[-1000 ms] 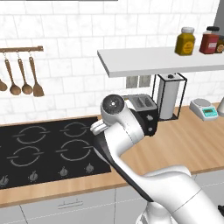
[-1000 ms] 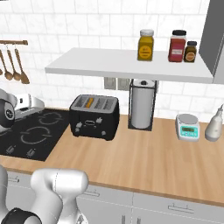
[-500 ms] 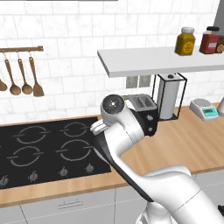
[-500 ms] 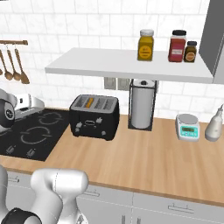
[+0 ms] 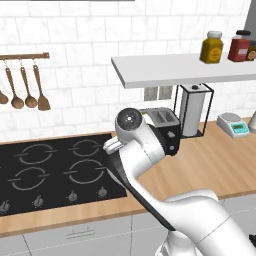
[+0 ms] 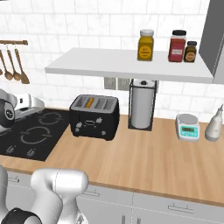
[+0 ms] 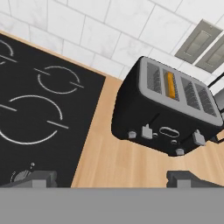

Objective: Start the toaster. Once the lever pops up, take the bread to the plate on the dining counter.

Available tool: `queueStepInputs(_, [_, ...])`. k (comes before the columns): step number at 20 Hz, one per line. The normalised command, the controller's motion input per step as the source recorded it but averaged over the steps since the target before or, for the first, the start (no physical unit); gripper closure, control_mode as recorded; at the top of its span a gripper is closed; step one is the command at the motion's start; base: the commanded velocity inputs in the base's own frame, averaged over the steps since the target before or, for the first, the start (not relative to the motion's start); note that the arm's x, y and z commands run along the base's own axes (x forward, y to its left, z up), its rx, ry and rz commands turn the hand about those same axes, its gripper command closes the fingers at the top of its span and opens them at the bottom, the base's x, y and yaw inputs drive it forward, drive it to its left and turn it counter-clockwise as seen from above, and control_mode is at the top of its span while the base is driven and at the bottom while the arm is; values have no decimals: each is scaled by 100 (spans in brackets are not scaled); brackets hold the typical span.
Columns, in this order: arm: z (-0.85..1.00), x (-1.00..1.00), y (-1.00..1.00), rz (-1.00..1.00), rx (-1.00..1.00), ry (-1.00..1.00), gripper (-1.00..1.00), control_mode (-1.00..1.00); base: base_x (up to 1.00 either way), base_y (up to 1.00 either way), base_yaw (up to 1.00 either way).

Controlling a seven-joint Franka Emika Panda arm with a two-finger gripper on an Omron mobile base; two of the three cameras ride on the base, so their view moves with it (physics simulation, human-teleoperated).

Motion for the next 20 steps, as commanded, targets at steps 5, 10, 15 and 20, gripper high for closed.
queueStepInputs(5, [0,0,0,0,0,0,-100,-100,0,0,0])
queueStepInputs(10, [0,0,0,0,0,0,-100,-100,0,0,0])
queueStepInputs(15, [0,0,0,0,0,0,-100,-100,0,0,0])
queueStepInputs(20, [0,0,0,0,0,0,-100,-100,0,0,0])
